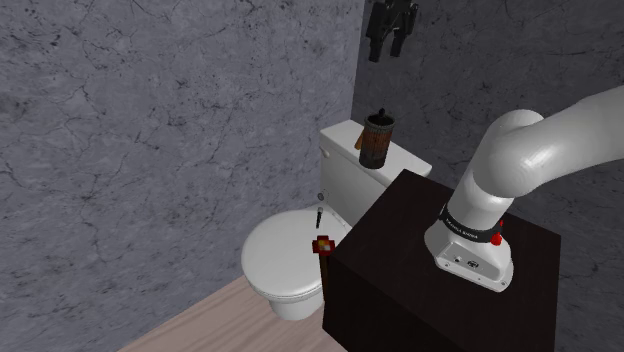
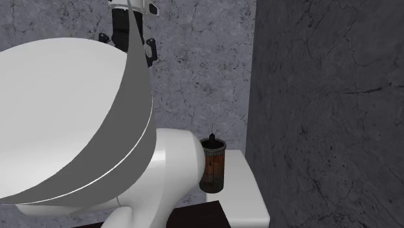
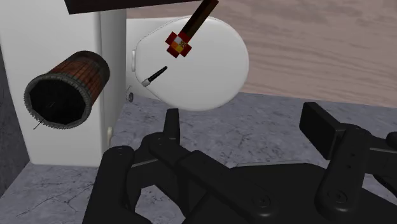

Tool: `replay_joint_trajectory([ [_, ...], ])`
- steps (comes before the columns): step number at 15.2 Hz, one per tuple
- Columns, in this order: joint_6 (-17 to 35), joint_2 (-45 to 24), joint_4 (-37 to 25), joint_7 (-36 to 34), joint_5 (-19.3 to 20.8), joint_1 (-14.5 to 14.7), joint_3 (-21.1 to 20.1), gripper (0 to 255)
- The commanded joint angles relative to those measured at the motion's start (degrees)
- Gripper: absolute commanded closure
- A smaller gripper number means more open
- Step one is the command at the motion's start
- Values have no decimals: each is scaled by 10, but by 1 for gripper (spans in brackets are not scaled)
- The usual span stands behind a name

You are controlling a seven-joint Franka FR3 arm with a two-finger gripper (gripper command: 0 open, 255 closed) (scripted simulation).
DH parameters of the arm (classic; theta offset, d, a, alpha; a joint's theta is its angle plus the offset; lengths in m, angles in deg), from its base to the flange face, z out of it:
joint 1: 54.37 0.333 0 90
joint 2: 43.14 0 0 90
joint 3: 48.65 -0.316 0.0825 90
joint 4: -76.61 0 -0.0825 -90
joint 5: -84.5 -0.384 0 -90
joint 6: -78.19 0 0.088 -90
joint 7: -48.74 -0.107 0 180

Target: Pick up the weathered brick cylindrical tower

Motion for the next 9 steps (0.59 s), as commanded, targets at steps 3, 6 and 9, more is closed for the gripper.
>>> replay_joint_trajectory([
  [3,35,-6,24,-3,11,-14,8,0],
  [6,87,-20,56,-9,28,-34,20,0],
  [9,141,-39,84,-16,45,-56,33,0],
])
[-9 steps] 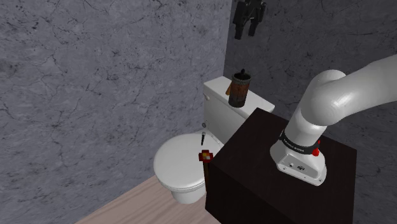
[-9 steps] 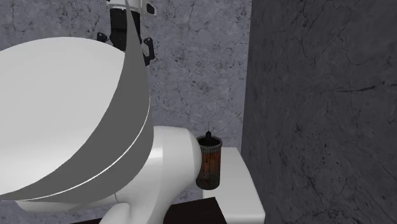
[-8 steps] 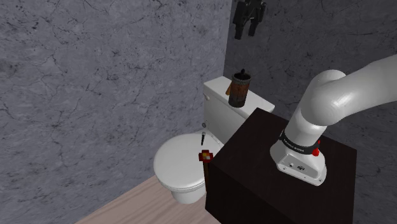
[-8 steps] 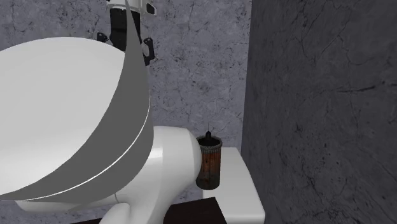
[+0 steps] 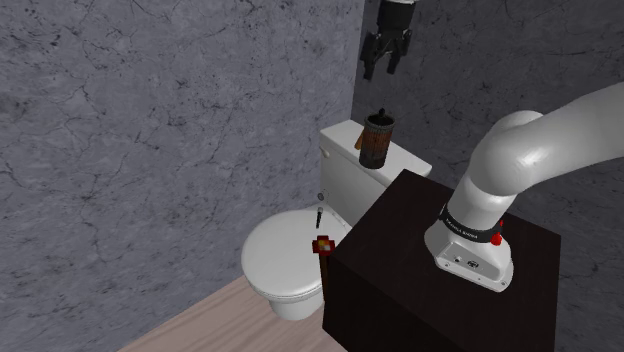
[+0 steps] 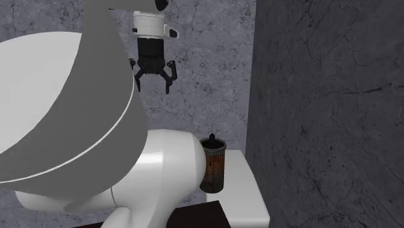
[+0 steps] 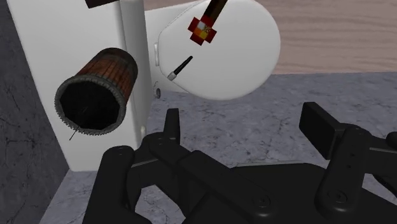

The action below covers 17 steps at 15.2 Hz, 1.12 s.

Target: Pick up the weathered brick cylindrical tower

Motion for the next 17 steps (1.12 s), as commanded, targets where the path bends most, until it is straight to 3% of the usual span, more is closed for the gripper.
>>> replay_joint_trajectory([
  [1,38,-16,16,-5,11,-15,9,0],
  [17,332,-211,70,-53,88,-128,94,0],
])
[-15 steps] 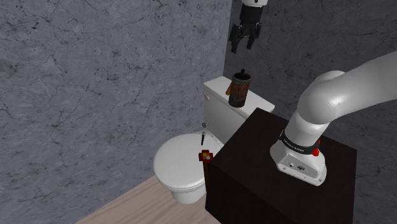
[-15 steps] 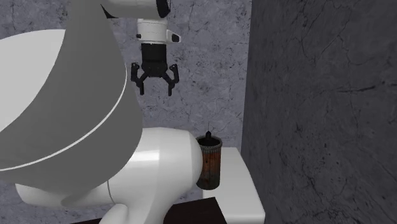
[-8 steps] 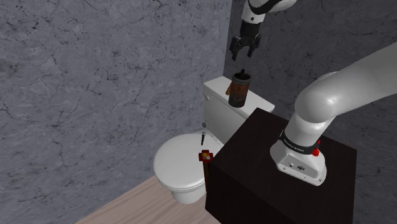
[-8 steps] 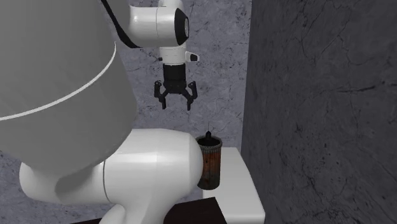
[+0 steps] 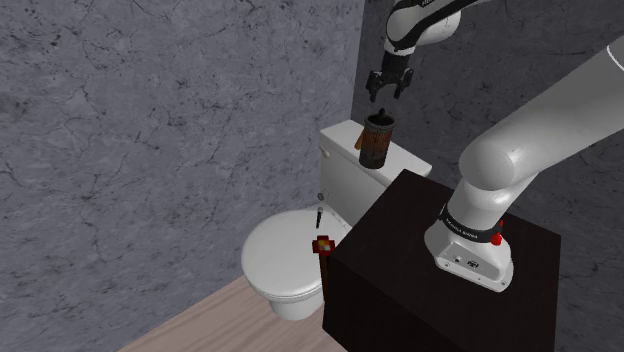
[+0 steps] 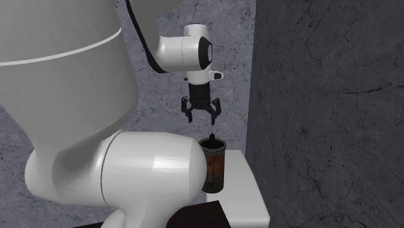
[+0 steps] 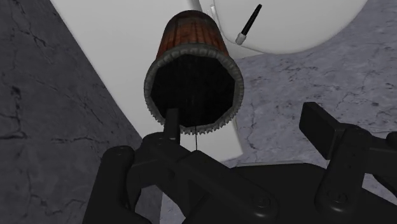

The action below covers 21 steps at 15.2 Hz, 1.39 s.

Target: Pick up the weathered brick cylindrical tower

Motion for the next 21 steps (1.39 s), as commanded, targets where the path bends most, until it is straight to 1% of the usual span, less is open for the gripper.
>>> replay_joint_trajectory([
  [1,42,-35,0,-9,6,-12,10,0],
  [3,71,-62,-3,-14,10,-22,20,0],
  [10,135,-102,22,-13,9,-21,26,0],
  [12,141,-105,24,-13,9,-21,27,0],
  [13,141,-105,24,-14,9,-21,27,255],
  [21,141,-105,24,-14,9,-20,26,255],
])
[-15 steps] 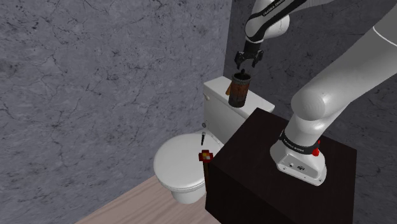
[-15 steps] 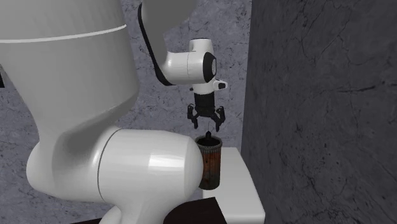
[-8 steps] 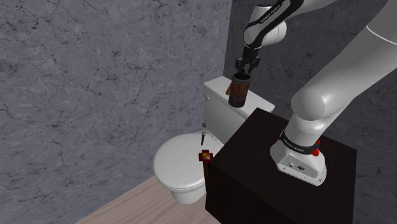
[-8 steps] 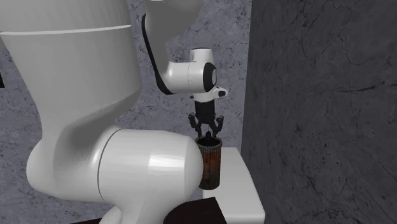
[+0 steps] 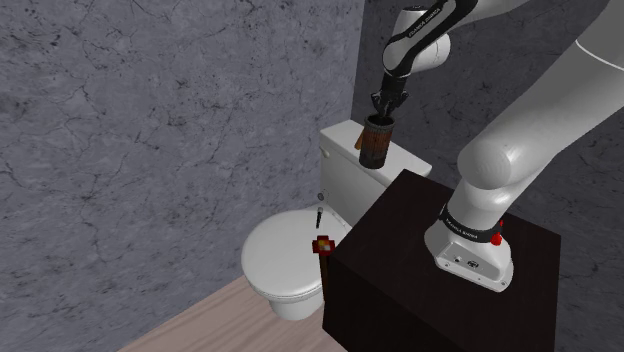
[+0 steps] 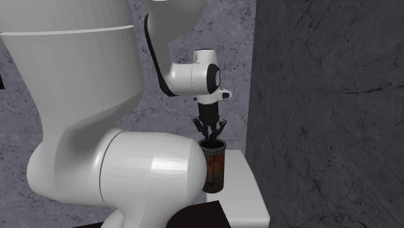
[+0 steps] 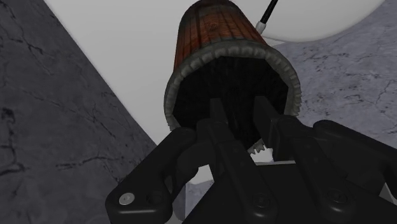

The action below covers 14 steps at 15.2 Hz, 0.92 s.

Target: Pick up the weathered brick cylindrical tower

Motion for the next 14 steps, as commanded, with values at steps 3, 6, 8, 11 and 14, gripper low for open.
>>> replay_joint_trajectory([
  [3,-19,12,-6,1,1,-1,-1,255],
  [6,-46,29,-16,0,1,-1,-4,255],
  [8,-64,40,-24,0,2,-1,-5,255],
  [11,-91,54,-36,0,1,-1,-8,255],
  [14,-118,68,-50,1,1,-1,-10,255],
])
